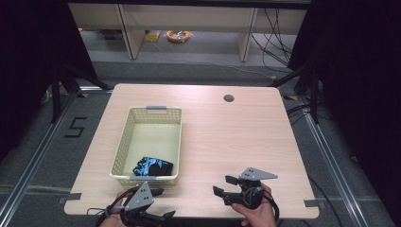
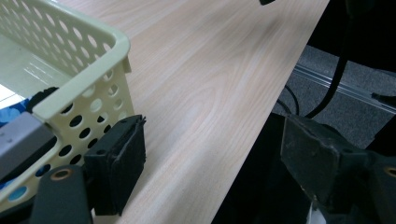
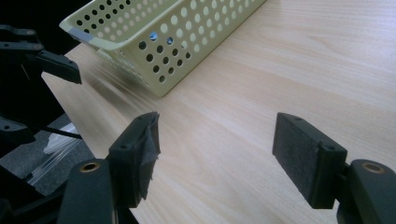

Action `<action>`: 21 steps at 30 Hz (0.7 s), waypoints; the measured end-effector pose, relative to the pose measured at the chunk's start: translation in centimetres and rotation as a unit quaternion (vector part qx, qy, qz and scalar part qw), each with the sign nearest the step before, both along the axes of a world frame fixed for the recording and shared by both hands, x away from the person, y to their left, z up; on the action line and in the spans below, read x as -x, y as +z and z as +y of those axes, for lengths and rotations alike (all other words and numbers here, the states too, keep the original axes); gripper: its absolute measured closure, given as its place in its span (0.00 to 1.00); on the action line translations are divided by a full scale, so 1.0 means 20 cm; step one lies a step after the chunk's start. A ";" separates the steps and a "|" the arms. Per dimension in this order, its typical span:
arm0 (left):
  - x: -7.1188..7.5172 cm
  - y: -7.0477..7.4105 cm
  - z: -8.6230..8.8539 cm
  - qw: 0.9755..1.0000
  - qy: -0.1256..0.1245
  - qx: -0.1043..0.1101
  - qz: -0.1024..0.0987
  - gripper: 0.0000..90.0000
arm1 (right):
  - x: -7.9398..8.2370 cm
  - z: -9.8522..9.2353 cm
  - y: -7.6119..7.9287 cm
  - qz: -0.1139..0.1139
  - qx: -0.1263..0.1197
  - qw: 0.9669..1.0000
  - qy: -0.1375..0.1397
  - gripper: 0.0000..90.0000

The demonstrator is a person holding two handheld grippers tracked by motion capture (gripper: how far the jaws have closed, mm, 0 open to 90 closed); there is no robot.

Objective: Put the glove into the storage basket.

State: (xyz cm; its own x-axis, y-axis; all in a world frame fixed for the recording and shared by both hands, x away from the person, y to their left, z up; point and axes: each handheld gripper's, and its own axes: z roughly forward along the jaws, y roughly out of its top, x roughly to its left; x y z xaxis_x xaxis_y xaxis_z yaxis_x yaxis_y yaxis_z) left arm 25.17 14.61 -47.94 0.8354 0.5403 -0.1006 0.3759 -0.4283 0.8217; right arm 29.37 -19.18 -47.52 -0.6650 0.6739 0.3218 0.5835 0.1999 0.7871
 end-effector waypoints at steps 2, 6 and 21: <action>-0.01 -0.01 0.01 1.000 -0.009 -0.021 -0.015 0.24 | 0.02 0.01 0.00 0.016 -0.007 1.000 -0.005 0.35; 0.00 -0.03 -0.01 1.000 -0.007 -0.012 -0.009 0.24 | 0.02 0.00 -0.01 0.002 -0.003 1.000 0.007 0.34; 0.01 -0.10 -0.02 0.999 -0.015 -0.030 0.008 0.21 | 0.09 -0.01 -0.04 0.006 0.016 0.999 0.028 0.23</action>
State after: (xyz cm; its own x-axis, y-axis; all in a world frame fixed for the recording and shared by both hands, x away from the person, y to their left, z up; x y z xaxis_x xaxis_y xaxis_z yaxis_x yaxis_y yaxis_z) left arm 25.03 14.16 -49.98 0.8499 0.5205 -0.0819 0.3750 -0.4884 0.7879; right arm 27.53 -19.35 -48.39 -0.6983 0.6458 0.3088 0.5799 0.2574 0.7730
